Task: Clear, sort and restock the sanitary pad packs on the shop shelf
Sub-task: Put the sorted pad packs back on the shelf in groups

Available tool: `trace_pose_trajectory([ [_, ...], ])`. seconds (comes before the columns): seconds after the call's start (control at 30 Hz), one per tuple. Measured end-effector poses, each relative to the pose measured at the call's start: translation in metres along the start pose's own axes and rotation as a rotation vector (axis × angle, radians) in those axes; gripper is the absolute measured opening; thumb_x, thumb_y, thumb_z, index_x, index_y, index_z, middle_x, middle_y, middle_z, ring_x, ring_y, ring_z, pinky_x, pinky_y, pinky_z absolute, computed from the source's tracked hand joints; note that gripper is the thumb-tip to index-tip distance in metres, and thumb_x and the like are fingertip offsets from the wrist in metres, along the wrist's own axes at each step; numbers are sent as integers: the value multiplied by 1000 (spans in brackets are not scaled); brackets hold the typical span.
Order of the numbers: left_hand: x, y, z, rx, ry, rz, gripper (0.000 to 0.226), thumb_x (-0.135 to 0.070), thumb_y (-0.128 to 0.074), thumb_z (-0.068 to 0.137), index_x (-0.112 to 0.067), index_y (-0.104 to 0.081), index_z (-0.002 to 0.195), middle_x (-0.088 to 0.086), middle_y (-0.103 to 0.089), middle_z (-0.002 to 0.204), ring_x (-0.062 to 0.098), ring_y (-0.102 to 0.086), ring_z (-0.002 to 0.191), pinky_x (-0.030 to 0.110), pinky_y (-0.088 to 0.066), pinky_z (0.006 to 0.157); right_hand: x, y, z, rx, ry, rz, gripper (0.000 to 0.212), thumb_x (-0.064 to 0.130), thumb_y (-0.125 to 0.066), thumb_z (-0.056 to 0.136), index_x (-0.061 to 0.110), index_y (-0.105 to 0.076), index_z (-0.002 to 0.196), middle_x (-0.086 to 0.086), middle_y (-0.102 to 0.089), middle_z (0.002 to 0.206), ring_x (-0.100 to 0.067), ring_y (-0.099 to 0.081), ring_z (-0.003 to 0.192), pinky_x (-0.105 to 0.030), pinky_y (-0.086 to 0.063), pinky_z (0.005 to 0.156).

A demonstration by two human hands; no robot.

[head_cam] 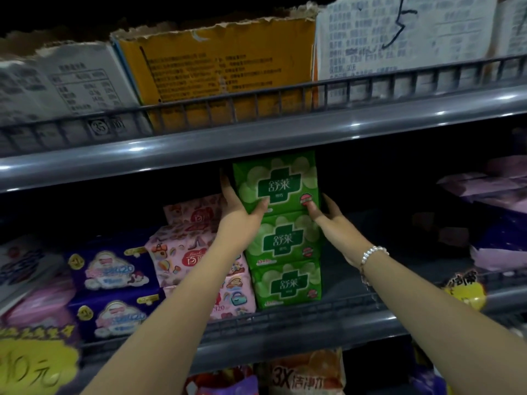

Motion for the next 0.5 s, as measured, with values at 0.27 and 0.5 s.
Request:
trace_pose_trajectory([
  [0.27,68,-51,-59,-283,-528,615,95,-51,-64,79,-25,-9,153,10,0,159,26,0,146,57,0,117,-69,-7,-28,170,-170,43,78,57,-55,78,31,-25,146,9,-48,136,-5,-51,109,-22,-42,85],
  [0.5,105,-66,-60,-229,-552,868,128,-56,-82,59,-22,-3,155,16,15,160,31,11,148,55,-2,116,-76,-9,-27,228,-178,-42,68,52,-61,80,29,-35,138,5,-57,127,-8,-59,108,-21,-50,83],
])
Point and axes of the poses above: each hand's wrist, its own z-axis towards the middle knuckle, its own y-axis out of the back of the hand, x = y × z, the point moved 1 cm from there along z, towards the middle knuckle
